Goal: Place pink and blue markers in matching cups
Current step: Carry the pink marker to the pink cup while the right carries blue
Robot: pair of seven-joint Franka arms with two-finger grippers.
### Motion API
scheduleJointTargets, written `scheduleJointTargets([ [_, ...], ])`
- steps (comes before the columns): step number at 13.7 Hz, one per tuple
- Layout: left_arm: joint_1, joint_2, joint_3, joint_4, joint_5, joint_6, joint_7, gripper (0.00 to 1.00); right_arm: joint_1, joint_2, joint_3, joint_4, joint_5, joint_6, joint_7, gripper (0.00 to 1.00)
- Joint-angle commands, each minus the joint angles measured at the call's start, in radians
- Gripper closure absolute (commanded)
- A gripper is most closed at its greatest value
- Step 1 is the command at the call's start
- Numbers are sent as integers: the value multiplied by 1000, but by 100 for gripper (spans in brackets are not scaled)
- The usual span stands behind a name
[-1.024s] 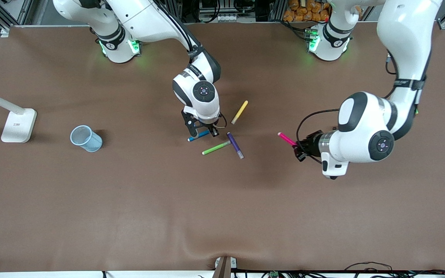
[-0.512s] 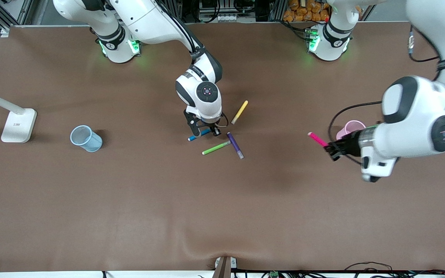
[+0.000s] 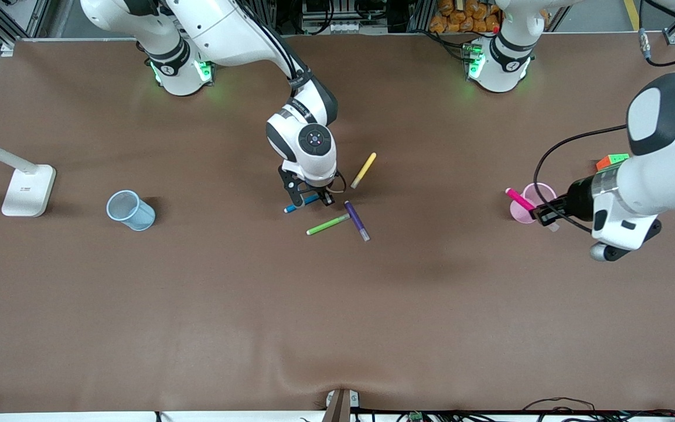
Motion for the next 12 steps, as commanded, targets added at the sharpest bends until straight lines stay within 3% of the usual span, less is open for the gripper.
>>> scheduleJointTargets([
  [1,41,-59,-5,-39,18,-9,72,100,-67,-105,7,1,7,-180,-106,100],
  [7,44,-110,-11,-47,48,-42,74,100,-255,-230,5,113,97,-617,-440,100],
  [12,44,-139,-12,-54,50,-42,75,100,-478,-308,2,135,159,-875,-816,100],
])
